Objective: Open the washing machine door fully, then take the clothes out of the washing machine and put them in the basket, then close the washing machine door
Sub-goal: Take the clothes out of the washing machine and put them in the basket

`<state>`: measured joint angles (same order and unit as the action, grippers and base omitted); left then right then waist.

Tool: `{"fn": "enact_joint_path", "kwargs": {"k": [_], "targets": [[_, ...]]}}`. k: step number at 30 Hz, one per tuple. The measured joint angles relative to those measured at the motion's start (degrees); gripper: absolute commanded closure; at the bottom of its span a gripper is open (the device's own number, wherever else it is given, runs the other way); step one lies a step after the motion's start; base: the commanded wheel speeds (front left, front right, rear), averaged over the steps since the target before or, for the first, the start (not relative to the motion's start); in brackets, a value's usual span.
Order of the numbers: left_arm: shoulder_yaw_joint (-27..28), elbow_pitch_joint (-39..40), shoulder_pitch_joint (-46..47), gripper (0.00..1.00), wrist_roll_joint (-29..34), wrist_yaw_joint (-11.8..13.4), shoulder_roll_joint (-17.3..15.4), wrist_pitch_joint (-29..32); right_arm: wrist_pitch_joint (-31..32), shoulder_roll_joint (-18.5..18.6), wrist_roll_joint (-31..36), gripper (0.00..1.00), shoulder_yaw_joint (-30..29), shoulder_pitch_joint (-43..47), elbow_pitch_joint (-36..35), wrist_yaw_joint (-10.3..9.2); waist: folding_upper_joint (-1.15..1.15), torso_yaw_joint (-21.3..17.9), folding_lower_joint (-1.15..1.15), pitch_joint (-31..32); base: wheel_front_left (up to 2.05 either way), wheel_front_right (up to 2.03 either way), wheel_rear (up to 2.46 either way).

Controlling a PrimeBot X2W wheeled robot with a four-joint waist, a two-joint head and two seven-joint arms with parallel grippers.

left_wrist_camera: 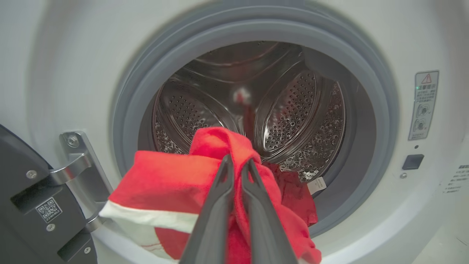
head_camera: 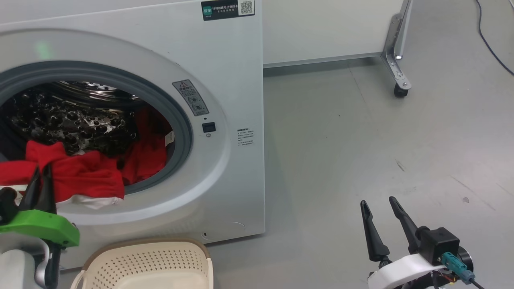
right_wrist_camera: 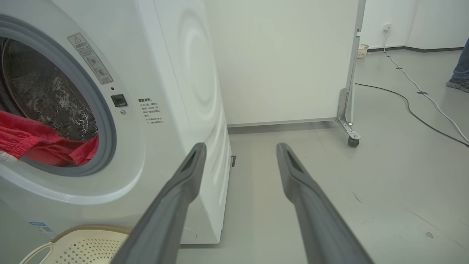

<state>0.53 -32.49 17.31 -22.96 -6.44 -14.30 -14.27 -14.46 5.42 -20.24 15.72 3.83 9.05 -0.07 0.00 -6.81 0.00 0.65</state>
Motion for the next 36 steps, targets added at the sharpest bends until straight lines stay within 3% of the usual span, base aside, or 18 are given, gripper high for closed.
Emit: {"fn": "enact_joint_path", "kwargs": {"k": [13, 22, 36], "targets": [[4.3, 15.3, -1.7, 1.0, -0.6, -0.3, 1.1, -0.2, 0.0, -0.1, 0.3, 0.0, -0.3, 0.8, -0.3, 0.03, 0.0, 0.0, 0.0, 0.0, 0.0, 0.0, 0.0], [2.1, 13.6, -8.8, 1.0, -0.6, -0.4, 2.3, -0.2, 0.0, -0.2, 0.3, 0.0, -0.4, 1.3, -0.3, 0.56, 0.0, -0.5, 0.0, -0.1, 0.0, 0.0, 0.0], [-0.9, 9.2, -14.2, 1.0, -0.4, -0.4, 2.4, 6.0, 0.0, -0.3, 1.8, 0.0, 0.4, 1.3, -1.2, 1.01, 0.0, -1.7, 0.0, -2.8, 0.0, 0.0, 0.0]]}}
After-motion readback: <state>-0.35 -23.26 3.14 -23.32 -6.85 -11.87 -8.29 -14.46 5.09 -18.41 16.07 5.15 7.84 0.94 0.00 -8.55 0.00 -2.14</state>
